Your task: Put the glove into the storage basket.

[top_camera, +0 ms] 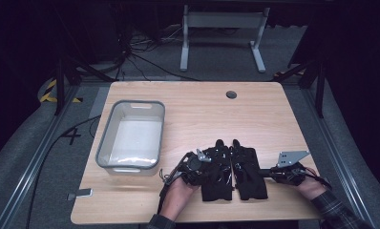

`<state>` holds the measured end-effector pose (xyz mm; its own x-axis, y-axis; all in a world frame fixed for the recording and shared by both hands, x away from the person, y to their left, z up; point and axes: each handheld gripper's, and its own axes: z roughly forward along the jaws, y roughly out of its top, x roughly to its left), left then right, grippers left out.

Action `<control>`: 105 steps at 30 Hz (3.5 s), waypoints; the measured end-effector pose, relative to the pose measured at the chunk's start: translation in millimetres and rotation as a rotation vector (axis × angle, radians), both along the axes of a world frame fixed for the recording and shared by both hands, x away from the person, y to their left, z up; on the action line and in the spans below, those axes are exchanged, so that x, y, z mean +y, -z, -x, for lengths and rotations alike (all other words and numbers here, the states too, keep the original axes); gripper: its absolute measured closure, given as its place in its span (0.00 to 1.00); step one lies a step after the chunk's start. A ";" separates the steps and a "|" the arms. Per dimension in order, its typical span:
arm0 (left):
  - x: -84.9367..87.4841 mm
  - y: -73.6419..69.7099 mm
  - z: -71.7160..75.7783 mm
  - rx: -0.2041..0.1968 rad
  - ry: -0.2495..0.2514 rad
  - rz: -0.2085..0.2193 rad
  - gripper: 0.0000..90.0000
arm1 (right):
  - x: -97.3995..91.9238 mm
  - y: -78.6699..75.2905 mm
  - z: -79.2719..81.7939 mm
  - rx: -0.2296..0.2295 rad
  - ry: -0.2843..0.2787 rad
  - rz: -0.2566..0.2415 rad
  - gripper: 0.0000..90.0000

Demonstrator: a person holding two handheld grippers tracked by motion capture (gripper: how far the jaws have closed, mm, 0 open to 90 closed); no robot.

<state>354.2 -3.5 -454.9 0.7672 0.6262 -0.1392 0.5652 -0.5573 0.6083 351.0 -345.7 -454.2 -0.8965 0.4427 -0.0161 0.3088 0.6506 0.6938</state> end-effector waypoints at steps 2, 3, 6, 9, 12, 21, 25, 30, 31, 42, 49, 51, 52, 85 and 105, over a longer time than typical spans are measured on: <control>-1.0 0.1 -0.6 0.014 0.000 0.010 0.87 | 0.1 0.2 0.3 -0.002 -0.001 0.002 1.00; -0.9 0.1 -1.3 0.021 0.000 0.017 0.89 | 0.3 0.2 0.4 -0.001 -0.003 0.003 1.00; -0.9 -0.9 -0.9 0.029 0.001 0.020 0.93 | 0.5 0.3 0.1 0.002 -0.005 0.002 1.00; 0.7 -4.0 -1.1 0.046 -0.001 0.057 0.94 | 0.7 0.3 0.4 0.002 -0.006 0.002 1.00; 1.4 -8.8 -0.2 0.041 0.001 0.081 0.94 | 0.9 0.4 0.3 0.003 -0.007 0.000 1.00; 2.5 -23.4 -0.6 0.033 0.017 0.146 0.94 | 3.2 1.0 -1.0 0.015 -0.012 -0.012 1.00; 2.5 -32.6 -2.1 0.022 0.025 0.181 0.94 | 6.7 1.0 -3.9 0.017 -0.016 -0.012 1.00; 1.4 -39.7 -7.9 0.011 0.030 0.210 0.94 | 17.2 0.5 -7.6 0.008 -0.033 -0.002 1.00; 1.2 -42.1 -9.6 0.005 0.031 0.212 0.94 | 18.5 0.4 -8.2 0.008 -0.037 -0.003 1.00; -13.5 -55.6 -22.5 -0.020 0.045 0.246 0.95 | 35.4 1.0 -17.9 0.012 -0.058 -0.014 1.00; -27.8 -56.0 -29.2 -0.016 0.063 0.241 0.95 | 44.3 0.4 -23.8 0.011 -0.065 -0.007 1.00; -33.1 -56.3 -30.8 -0.022 0.068 0.231 0.95 | 46.9 0.5 -24.4 0.007 -0.068 -0.008 1.00; -34.8 -56.2 -31.4 -0.020 0.070 0.232 0.95 | 47.6 0.7 -24.8 0.008 -0.070 -0.008 1.00; -51.9 -52.3 -33.5 -0.049 0.107 0.221 1.00 | 10.3 -8.9 -22.4 -0.018 0.017 -0.043 0.99; -107.8 -8.0 -29.4 0.003 0.197 0.097 1.00 | -47.2 -0.5 -20.3 -0.042 0.228 -0.046 0.37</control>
<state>383.6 -111.3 -446.9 0.8726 0.4480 -0.1944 0.4535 -0.5956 0.6630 371.3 -392.8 -453.7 -0.7724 0.6346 -0.0269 0.4140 0.5350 0.7365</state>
